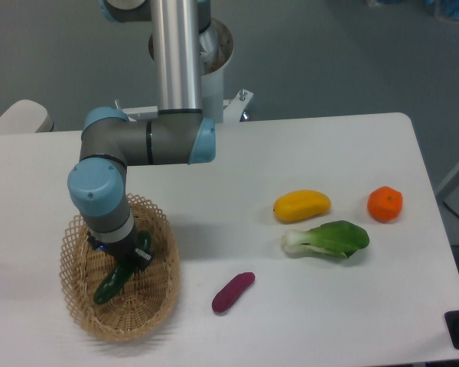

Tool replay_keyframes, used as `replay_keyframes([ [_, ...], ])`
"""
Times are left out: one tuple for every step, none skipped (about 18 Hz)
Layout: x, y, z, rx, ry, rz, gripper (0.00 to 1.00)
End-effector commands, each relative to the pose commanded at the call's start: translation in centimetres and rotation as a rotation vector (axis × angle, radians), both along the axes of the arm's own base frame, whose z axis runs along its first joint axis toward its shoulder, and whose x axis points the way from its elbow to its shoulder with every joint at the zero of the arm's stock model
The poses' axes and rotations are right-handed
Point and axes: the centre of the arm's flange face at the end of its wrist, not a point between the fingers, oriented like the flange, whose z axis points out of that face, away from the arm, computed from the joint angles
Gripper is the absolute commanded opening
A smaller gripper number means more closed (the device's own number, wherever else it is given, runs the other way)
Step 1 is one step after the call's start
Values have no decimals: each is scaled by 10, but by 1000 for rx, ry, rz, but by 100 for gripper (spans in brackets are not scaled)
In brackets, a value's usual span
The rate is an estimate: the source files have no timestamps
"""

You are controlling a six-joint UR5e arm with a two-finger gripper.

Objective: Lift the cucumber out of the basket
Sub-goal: 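Close the gripper around the cucumber, then lift the cucumber out of the basket toward the sweet potato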

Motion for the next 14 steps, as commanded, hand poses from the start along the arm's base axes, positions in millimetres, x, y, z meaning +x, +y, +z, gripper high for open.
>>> replay_keyframes([
  [-3,1,8,10,9,-20,25],
  [-6,2,16,12,18,-56,25],
  [-9,3,24,17,32,-98,25],
  [-19,3,31,19,53,-118,26],
  [-34,-1,38,16,76,-120,26],
  [-47,-4,52,26,99,-113,26],
  [-56,-6,64,33,110,-115,26],
  [-67,-10,76,36,121,-132,26],
  [-77,-14,83,33,130,-161,26],
  [-84,-16,91,30,140,-196,26],
  [-92,-20,97,29,149,-217,26],
  [-101,-26,106,33,158,-223,26],
  [-109,-31,109,31,162,-229,26],
  [-118,-35,109,24,164,-245,26],
])
